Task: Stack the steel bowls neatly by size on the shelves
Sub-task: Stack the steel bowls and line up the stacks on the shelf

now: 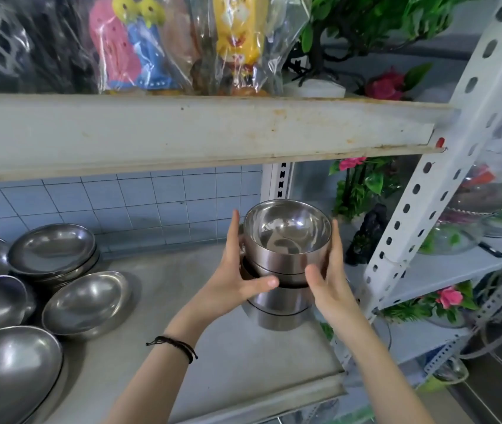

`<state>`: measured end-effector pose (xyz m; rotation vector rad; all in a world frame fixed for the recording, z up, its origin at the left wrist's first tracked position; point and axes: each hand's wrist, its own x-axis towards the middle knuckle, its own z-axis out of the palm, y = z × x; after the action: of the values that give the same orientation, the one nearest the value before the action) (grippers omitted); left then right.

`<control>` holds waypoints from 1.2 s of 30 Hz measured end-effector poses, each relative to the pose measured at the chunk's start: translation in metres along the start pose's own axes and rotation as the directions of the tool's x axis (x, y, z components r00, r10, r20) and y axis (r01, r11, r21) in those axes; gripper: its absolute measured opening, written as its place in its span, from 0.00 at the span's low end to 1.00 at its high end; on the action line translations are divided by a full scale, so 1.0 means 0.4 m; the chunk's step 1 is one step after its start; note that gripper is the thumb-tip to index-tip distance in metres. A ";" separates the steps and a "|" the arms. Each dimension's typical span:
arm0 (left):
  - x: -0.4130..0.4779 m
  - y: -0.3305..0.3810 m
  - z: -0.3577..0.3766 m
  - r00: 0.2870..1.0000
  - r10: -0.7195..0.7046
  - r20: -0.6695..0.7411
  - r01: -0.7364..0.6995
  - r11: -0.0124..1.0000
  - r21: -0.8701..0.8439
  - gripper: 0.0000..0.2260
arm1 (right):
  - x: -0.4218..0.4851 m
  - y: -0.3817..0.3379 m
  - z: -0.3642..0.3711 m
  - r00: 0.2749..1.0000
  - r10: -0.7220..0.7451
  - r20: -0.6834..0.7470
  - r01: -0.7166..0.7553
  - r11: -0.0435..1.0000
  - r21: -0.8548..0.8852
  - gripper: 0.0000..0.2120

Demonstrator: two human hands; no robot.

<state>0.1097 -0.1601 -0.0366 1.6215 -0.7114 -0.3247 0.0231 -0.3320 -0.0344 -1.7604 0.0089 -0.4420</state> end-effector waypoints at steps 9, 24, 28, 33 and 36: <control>-0.008 -0.038 0.007 0.999 0.047 0.025 -0.048 0.998 0.043 0.58 | -0.011 0.034 0.030 0.995 0.085 -0.046 -0.082 0.995 0.063 0.45; -0.028 -0.054 0.036 0.994 0.092 -0.055 -0.089 0.995 0.043 0.63 | -0.022 0.018 0.040 0.997 -0.020 -0.070 0.021 1.000 0.014 0.41; -0.031 -0.059 0.035 0.997 0.072 -0.029 -0.071 0.997 0.030 0.63 | -0.021 0.025 0.034 0.997 -0.047 -0.068 0.047 0.999 0.001 0.47; -0.045 -0.086 0.047 0.998 0.049 -0.029 -0.047 0.997 0.061 0.64 | -0.056 0.075 0.029 0.998 0.024 0.060 -0.028 0.997 0.076 0.52; -0.056 -0.086 0.052 0.994 0.075 -0.081 -0.067 0.993 0.093 0.64 | -0.065 0.094 0.035 0.998 0.022 0.067 -0.026 0.997 0.072 0.56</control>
<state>0.0894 -0.1617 -0.0778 1.6805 -0.7258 -0.1736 0.0119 -0.3217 -0.0795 -1.7002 -0.0325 -0.3622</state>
